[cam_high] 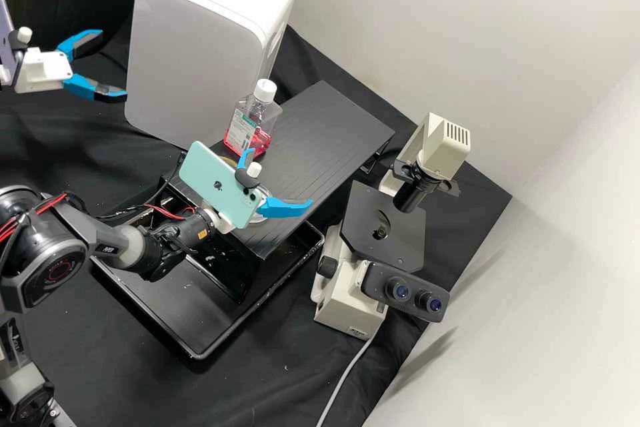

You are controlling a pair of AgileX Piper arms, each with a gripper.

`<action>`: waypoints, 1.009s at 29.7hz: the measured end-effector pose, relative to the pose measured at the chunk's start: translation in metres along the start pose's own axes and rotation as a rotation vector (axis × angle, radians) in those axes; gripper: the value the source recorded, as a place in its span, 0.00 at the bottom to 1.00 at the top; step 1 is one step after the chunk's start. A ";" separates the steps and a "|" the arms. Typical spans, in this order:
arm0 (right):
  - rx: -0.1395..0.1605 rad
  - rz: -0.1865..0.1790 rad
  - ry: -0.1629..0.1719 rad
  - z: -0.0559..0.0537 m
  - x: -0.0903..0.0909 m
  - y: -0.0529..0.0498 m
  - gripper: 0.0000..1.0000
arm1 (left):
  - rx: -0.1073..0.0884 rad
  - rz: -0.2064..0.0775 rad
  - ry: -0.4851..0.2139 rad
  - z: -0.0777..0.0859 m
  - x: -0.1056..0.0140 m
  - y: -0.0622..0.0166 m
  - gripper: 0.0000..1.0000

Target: Place the lid on the petri dish

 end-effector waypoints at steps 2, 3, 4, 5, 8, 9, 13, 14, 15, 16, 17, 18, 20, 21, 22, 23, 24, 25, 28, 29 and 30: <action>0.000 0.000 0.000 0.000 0.000 0.000 1.00 | -0.001 -0.018 -0.048 0.006 -0.004 -0.0040 1.00; 0.000 0.000 0.000 0.000 0.000 0.000 1.00 | -0.004 -0.030 -0.065 0.008 -0.006 -0.0062 1.00; 0.000 0.000 0.000 0.000 0.000 0.000 1.00 | -0.009 -0.040 -0.080 0.010 -0.007 -0.0081 1.00; 0.000 0.000 0.000 0.000 0.000 0.000 1.00 | -0.011 -0.051 -0.086 0.012 -0.010 -0.0102 1.00; 0.000 0.000 0.000 0.000 0.000 0.000 1.00 | -0.009 -0.076 -0.113 0.015 -0.015 -0.0144 1.00; 0.000 0.000 0.000 0.000 0.000 0.000 1.00 | -0.015 -0.083 -0.133 0.018 -0.018 -0.0147 1.00; 0.000 0.000 0.000 0.000 0.000 0.000 1.00 | -0.003 -0.102 -0.204 0.028 -0.026 -0.0168 1.00; 0.000 0.000 0.000 0.000 0.000 0.000 1.00 | 0.000 -0.106 -0.222 0.030 -0.027 -0.0177 1.00; 0.000 0.000 0.000 0.000 0.000 0.000 1.00 | 0.004 -0.114 -0.241 0.033 -0.029 -0.0189 1.00; 0.000 0.000 0.000 0.000 0.000 0.000 1.00 | 0.007 -0.118 -0.256 0.035 -0.030 -0.0198 1.00; 0.000 0.000 0.000 0.000 0.000 0.000 1.00 | 0.010 -0.125 -0.271 0.037 -0.031 -0.0209 1.00; 0.000 0.000 0.000 0.000 0.000 0.000 1.00 | 0.015 -0.134 -0.287 0.039 -0.033 -0.0224 1.00; 0.000 0.000 0.000 0.000 0.000 0.000 1.00 | 0.019 -0.144 -0.304 0.040 -0.035 -0.0238 1.00; 0.000 0.000 0.000 0.000 0.000 0.000 1.00 | 0.019 -0.146 -0.305 0.040 -0.036 -0.0244 1.00; 0.000 0.000 0.000 0.000 0.000 0.000 1.00 | 0.021 -0.147 -0.310 0.041 -0.036 -0.0245 1.00; 0.000 0.000 0.000 0.000 0.000 0.000 1.00 | 0.023 -0.149 -0.315 0.041 -0.036 -0.0246 1.00; 0.000 0.000 0.000 0.000 0.000 0.000 1.00 | 0.024 -0.149 -0.317 0.041 -0.036 -0.0246 1.00; 0.000 0.000 0.000 0.000 0.000 0.000 1.00 | 0.026 -0.151 -0.324 0.042 -0.036 -0.0248 1.00; 0.000 0.000 0.000 0.000 0.000 0.000 1.00 | 0.032 -0.154 -0.346 0.045 -0.037 -0.0253 1.00; 0.000 0.000 0.000 0.000 0.000 0.000 1.00 | 0.031 -0.157 -0.350 0.046 -0.038 -0.0260 1.00; 0.000 0.000 0.000 0.000 0.000 0.000 1.00 | 0.031 -0.159 -0.359 0.048 -0.038 -0.0263 1.00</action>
